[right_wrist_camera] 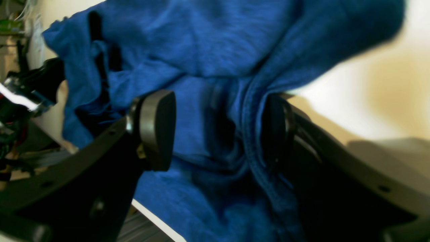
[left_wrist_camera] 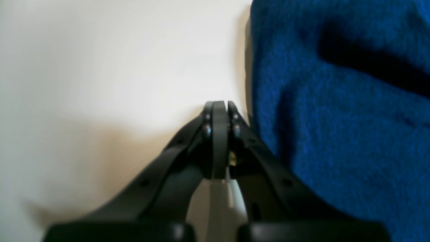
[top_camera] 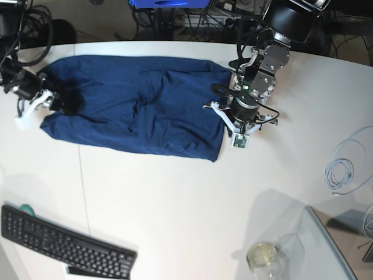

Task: Layout the t-shirt on the table in an organized manner, then fold the t-shirt properly
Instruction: 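Fold the held end with the right gripper toward the left gripper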

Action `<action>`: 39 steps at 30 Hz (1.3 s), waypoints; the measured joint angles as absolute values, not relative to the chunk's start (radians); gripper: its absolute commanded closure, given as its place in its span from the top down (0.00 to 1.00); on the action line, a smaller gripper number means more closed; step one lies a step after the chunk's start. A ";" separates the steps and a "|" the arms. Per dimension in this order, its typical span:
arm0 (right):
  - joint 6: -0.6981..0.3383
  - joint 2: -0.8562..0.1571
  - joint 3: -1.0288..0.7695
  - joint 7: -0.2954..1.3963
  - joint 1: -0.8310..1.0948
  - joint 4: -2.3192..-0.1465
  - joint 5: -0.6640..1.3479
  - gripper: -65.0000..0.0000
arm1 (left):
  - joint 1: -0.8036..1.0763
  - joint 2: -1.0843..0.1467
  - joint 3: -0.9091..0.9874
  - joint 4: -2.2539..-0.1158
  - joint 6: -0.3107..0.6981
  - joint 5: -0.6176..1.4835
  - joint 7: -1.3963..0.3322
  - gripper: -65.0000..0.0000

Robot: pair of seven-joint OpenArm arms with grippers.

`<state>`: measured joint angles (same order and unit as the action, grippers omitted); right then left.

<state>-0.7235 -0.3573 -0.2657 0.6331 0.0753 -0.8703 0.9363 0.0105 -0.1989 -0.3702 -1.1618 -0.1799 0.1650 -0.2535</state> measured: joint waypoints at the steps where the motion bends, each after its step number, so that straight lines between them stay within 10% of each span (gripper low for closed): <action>1: -0.723 -0.357 -0.264 0.630 0.075 -0.870 0.936 0.56 | 0.010 -0.199 -0.370 -1.162 -0.180 0.165 -0.253 0.00; 5: -0.723 -0.357 -0.264 0.616 0.076 -0.870 0.929 0.48 | 0.010 -0.187 -0.370 -1.161 -0.184 0.160 -0.253 0.00; 9: -0.714 -0.352 -0.260 0.613 0.079 -0.863 0.891 0.00 | 0.008 -0.175 -0.379 -1.161 -0.181 0.160 -0.254 0.00; 31: -0.550 -0.169 -0.238 0.999 0.071 -1.337 0.848 0.00 | 0.005 -0.145 -0.427 -1.163 -0.183 0.165 -0.254 0.00; 39: -0.406 -0.128 0.077 0.944 0.037 -1.434 0.856 0.00 | 0.005 -0.150 -0.427 -1.167 -0.173 0.167 -0.254 0.00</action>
